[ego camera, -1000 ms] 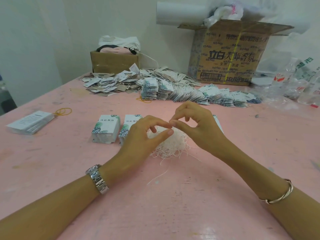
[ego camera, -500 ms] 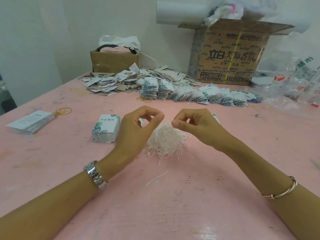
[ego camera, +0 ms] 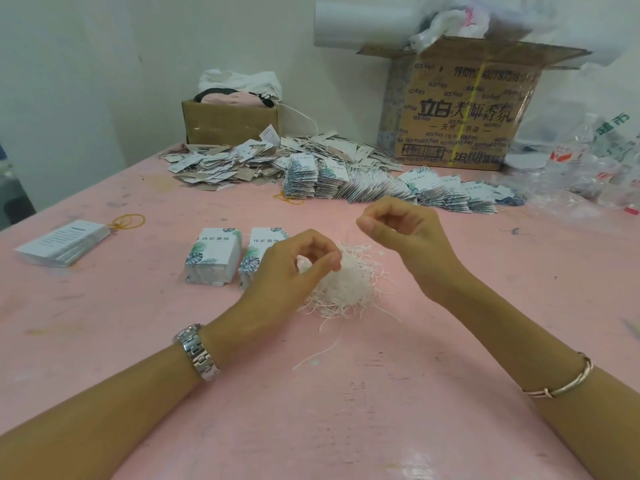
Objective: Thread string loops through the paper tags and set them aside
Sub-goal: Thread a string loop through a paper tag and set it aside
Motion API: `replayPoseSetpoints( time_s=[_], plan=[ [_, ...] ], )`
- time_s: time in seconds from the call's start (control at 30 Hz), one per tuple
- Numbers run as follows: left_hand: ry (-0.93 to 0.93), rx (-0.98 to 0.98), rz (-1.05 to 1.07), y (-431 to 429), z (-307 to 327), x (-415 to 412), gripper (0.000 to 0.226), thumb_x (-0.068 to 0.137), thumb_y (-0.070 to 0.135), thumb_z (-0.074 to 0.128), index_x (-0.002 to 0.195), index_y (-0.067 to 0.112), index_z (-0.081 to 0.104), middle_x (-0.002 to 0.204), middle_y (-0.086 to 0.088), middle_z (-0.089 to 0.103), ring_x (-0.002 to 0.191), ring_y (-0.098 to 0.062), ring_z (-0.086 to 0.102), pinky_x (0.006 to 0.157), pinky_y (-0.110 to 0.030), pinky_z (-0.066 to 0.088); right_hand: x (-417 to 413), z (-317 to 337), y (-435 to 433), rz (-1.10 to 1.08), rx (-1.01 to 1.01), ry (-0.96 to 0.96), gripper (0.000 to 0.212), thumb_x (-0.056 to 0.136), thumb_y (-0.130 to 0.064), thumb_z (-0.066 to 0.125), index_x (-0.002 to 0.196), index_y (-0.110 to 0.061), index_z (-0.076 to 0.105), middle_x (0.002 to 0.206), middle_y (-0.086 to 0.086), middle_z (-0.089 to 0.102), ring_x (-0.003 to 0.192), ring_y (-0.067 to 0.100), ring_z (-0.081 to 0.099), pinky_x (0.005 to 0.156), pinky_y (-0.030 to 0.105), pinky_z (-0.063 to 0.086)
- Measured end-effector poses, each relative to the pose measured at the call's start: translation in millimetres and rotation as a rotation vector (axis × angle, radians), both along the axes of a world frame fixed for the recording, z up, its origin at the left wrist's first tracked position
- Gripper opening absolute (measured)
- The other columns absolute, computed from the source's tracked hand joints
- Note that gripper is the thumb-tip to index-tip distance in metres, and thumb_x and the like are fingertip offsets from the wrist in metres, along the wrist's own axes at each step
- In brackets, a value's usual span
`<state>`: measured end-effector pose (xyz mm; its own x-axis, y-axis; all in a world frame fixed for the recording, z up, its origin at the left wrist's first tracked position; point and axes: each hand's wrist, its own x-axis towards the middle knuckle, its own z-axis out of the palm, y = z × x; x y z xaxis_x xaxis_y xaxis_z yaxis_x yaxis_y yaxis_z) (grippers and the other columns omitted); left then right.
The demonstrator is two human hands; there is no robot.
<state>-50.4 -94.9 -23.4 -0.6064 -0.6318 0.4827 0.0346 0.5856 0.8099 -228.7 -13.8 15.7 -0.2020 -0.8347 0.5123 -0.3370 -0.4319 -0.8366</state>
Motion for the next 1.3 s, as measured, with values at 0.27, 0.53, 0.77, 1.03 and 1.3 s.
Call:
replayPoseSetpoints(
  time_s=[0.27, 0.53, 0.77, 1.03, 1.3],
  plan=[
    [0.143, 0.009, 0.131, -5, 9, 2, 0.006, 0.093, 0.023, 0.065, 0.087, 0.025, 0.064, 0.080, 0.014, 0.066, 0.085, -0.016, 0.062, 0.072, -0.023, 0.039, -3, 0, -1, 0.042, 0.197, -0.077, 0.016, 0.096, -0.011, 0.056, 0.080, -0.012, 0.057, 0.079, 0.004, 0.065, 0.057, 0.009, 0.038, 0.054, 0.017, 0.032],
    [-0.131, -0.032, 0.015, -5, -5, 2, 0.004, 0.087, 0.028, 0.074, 0.088, 0.031, 0.073, 0.088, 0.012, 0.069, 0.082, 0.000, 0.056, 0.064, -0.006, 0.035, -9, 4, -1, -0.022, 0.106, -0.216, 0.019, 0.098, -0.007, 0.052, 0.080, -0.015, 0.055, 0.072, -0.004, 0.054, 0.060, 0.008, 0.038, 0.052, 0.017, 0.028],
    [-0.141, -0.078, 0.089, -8, -9, 2, 0.014, 0.084, 0.026, 0.077, 0.097, 0.029, 0.076, 0.085, 0.028, 0.067, 0.079, 0.000, 0.057, 0.064, -0.008, 0.039, -6, 5, 2, 0.158, -0.013, -0.266, 0.012, 0.096, -0.013, 0.052, 0.084, -0.011, 0.053, 0.086, -0.003, 0.068, 0.067, 0.013, 0.036, 0.055, 0.023, 0.025],
    [-0.264, -0.203, 0.165, -8, -10, 3, 0.014, 0.085, 0.039, 0.073, 0.094, 0.028, 0.075, 0.086, 0.017, 0.065, 0.089, -0.003, 0.051, 0.073, -0.020, 0.039, -11, 7, 1, 0.272, -0.051, -0.465, 0.013, 0.095, -0.012, 0.051, 0.082, -0.014, 0.051, 0.079, -0.001, 0.064, 0.054, 0.003, 0.043, 0.055, 0.015, 0.033],
    [-0.160, -0.347, 0.206, -2, -5, 2, 0.015, 0.090, 0.034, 0.068, 0.092, 0.021, 0.076, 0.084, 0.012, 0.067, 0.082, -0.011, 0.051, 0.078, -0.026, 0.039, -10, -4, -2, 0.195, 0.061, -0.183, 0.006, 0.091, -0.013, 0.056, 0.087, -0.010, 0.056, 0.075, 0.002, 0.067, 0.060, 0.011, 0.051, 0.058, 0.022, 0.038]
  ],
)
